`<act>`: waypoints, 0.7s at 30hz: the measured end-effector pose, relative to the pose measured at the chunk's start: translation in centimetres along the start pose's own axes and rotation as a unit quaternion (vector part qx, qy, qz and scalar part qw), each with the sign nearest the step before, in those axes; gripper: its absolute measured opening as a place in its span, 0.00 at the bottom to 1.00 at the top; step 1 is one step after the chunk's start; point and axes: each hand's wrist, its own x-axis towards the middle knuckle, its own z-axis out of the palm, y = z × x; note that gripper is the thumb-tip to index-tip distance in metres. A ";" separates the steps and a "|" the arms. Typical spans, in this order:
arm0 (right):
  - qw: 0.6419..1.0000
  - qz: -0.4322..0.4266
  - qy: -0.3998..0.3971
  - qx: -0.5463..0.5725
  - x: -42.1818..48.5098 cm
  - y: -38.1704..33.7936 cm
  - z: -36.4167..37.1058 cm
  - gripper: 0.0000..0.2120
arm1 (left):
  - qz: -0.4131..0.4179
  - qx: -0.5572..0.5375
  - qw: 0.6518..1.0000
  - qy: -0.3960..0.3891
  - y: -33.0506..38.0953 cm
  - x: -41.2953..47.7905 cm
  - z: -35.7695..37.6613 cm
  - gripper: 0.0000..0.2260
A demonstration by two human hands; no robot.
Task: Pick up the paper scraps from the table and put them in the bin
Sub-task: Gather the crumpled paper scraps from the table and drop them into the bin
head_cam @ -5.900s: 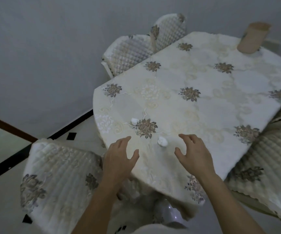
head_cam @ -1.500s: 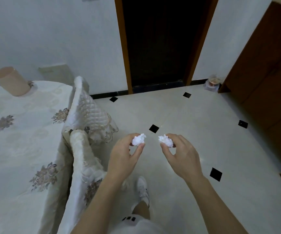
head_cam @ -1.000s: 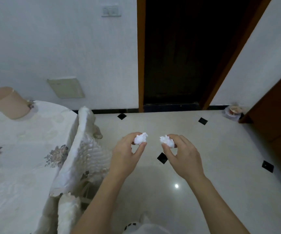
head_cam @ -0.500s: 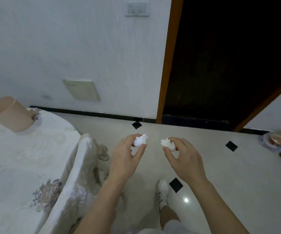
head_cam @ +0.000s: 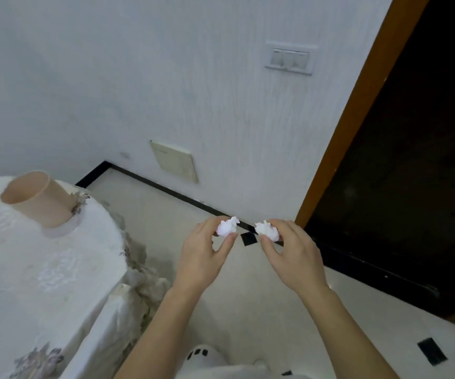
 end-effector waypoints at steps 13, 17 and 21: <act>0.993 -0.089 -0.073 -0.002 17.0 -2.4 9.8 0.17 | -0.091 0.016 0.992 0.089 -9.0 13.7 -2.6 0.10; 0.988 -0.120 -0.095 -0.002 24.5 -5.7 14.2 0.17 | -0.109 0.000 0.986 0.123 -13.4 20.0 -5.5 0.10; 0.980 -0.158 -0.122 -0.009 32.5 -10.1 19.3 0.16 | -0.130 0.003 0.976 0.176 -17.2 25.8 -9.6 0.11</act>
